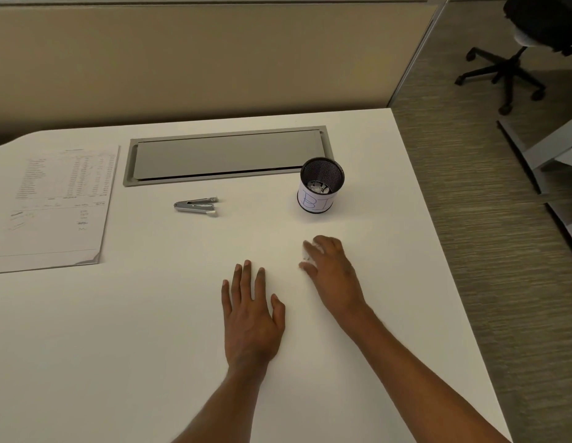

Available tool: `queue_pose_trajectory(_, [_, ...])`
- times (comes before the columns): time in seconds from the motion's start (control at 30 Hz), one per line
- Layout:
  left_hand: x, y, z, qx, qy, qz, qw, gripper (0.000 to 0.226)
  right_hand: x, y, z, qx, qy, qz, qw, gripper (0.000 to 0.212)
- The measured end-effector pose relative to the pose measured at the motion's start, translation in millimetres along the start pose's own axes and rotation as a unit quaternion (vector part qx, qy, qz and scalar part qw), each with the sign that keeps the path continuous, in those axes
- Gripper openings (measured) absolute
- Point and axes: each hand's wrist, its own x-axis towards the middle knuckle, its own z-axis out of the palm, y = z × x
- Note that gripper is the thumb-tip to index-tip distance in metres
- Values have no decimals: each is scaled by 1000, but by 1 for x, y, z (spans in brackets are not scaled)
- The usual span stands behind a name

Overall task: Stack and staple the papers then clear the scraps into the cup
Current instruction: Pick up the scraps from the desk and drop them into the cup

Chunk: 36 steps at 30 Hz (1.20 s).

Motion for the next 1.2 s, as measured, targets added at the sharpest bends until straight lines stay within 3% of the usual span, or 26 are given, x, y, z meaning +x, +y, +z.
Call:
queue_pose_trajectory(0.3, [1, 0, 0, -5, 3, 2, 1000, 59, -34, 17, -12, -26, 18, -99, 995, 34])
queue_pose_trajectory(0.47, [1, -1, 2, -8, 6, 2, 1000, 59, -20, 29, -15, -56, -7, -62, 997, 32])
queue_pose_trajectory(0.57, [1, 0, 1, -10, 6, 1, 1000, 59, -5, 34, -21, 47, 31, 12, 998, 20])
queue_pose_trajectory(0.63, [1, 0, 1, -12, 9, 2, 1000, 59, 5, 32, -33, 181, 42, 142, 972, 16])
queue_pose_trajectory(0.73, [1, 0, 1, -14, 11, 3, 1000, 59, 18, 28, -53, 370, 42, 273, 887, 16])
queue_pose_trajectory(0.83, [1, -1, 2, -12, 6, 1, 1000, 59, 33, 17, -76, 508, 56, 288, 810, 18])
queue_pose_trajectory(0.9, [0, -1, 2, -12, 2, -2, 1000, 59, 49, 7, -92, 540, 71, 268, 795, 18])
queue_pose_trajectory(1.0, [0, -1, 3, -11, 2, 0, 1000, 60, 79, -6, -108, 492, 97, 209, 840, 15])
queue_pose_trajectory(1.1, [-1, -1, 4, -7, -2, 0, 1000, 61, 110, -15, -114, 373, 129, 148, 907, 11])
queue_pose_trajectory(1.2, [-2, -3, 5, -6, -5, -1, 1000, 62, 133, -16, -110, 258, 129, 103, 952, 6])
